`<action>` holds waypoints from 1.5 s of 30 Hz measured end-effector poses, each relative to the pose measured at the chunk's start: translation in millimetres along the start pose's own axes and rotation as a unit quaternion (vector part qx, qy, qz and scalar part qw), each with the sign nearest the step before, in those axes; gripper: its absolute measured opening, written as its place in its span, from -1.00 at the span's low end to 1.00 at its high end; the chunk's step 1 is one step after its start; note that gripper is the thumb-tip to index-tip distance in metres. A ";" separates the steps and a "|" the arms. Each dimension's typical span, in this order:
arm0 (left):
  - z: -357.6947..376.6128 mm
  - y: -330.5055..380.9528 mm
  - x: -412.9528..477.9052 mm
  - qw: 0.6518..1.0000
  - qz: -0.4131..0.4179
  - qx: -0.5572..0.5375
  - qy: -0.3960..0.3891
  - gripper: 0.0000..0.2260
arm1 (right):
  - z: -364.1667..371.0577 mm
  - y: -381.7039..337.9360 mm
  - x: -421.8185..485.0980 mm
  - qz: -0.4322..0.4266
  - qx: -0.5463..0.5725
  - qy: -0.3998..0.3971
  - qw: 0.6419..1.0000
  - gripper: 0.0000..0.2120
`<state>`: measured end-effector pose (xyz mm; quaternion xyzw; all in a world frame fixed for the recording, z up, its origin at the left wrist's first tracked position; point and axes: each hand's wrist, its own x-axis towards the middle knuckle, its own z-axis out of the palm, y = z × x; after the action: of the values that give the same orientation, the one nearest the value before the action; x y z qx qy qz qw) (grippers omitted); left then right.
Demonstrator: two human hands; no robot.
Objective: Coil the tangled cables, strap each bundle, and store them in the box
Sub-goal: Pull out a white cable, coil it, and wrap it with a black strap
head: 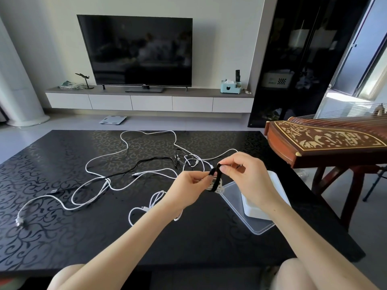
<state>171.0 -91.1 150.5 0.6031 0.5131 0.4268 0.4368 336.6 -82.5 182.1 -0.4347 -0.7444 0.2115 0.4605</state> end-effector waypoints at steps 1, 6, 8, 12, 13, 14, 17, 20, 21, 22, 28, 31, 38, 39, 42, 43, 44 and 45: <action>-0.6 -0.1 1.0 1.000 0.004 0.000 -0.010 -0.79 | 0.2 0.2 0.4 0.000 0.003 -0.002 1.000 -0.83; -2.5 0.3 1.7 0.999 0.024 0.035 -0.026 -0.77 | -0.1 0.2 2.3 0.005 -0.011 -0.019 1.000 -0.87; -2.9 -0.5 1.1 0.998 0.035 0.041 -0.031 -0.79 | -0.2 0.3 2.9 0.014 -0.025 -0.030 0.999 -0.87; -3.2 0.0 -0.8 0.996 0.057 0.053 -0.041 -0.79 | -2.4 -0.1 5.1 0.025 -0.028 -0.066 0.997 -0.83; -3.6 0.2 -1.6 0.996 0.058 0.054 -0.047 -0.79 | -3.8 -0.6 5.6 0.025 -0.012 -0.078 0.997 -0.80; -4.5 -0.2 -2.4 0.996 0.057 0.050 -0.053 -0.79 | -5.1 -1.1 5.8 0.024 0.005 -0.089 0.996 -0.77; -6.7 -1.7 -4.9 0.996 0.038 0.010 -0.080 -0.81 | -6.1 -2.0 5.8 0.028 0.047 -0.107 0.993 -0.78; -8.5 -1.3 -6.1 0.995 0.024 0.019 -0.093 -0.83 | -5.3 -2.7 2.4 0.032 0.048 -0.131 0.990 -0.78; -9.8 -1.1 -6.5 0.995 0.023 0.025 -0.092 -0.83 | -4.3 -3.1 0.9 0.027 0.039 -0.141 0.989 -0.78; -10.8 -0.4 -6.3 0.995 0.024 0.026 -0.091 -0.81 | -4.2 -3.3 -0.4 0.017 0.029 -0.150 0.988 -0.80; -14.2 6.0 -6.8 0.994 0.012 0.021 -0.106 -0.70 | -1.1 -1.7 -2.4 -0.017 -0.011 -0.132 0.991 -0.86; -12.8 10.4 -12.2 0.988 0.001 -0.016 -0.152 -0.65 | -3.0 -2.7 -0.2 -0.025 -0.047 -0.114 0.992 -0.90; -2.8 5.7 -22.7 0.966 0.058 0.223 -0.115 -0.64 | 2.0 -8.9 -8.9 -0.039 -0.090 -0.020 0.995 -0.90; -1.0 4.0 -23.7 0.953 0.069 0.275 -0.110 -0.66 | 4.6 -9.2 -12.6 -0.050 -0.101 -0.006 0.994 -0.90; 4.3 2.8 -23.7 0.944 0.054 0.306 -0.110 -0.66 | 13.3 -6.9 -20.0 -0.066 -0.123 0.035 0.990 -0.89; 5.3 1.7 -22.1 0.961 0.017 0.251 -0.119 -0.67 | 16.4 -5.5 -21.5 -0.068 -0.125 0.049 0.989 -0.89; 6.3 0.7 -20.1 0.977 -0.034 0.170 -0.127 -0.68 | 19.8 -3.6 -23.0 -0.072 -0.127 0.061 0.987 -0.88; 7.8 -0.1 -18.6 0.983 -0.087 0.102 -0.127 -0.69 | 23.6 -1.5 -24.8 -0.078 -0.131 0.070 0.986 -0.88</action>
<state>176.5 -110.2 147.2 0.6468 0.5446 0.2526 0.4704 320.3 -102.1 159.2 -0.4459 -0.7632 0.0443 0.4656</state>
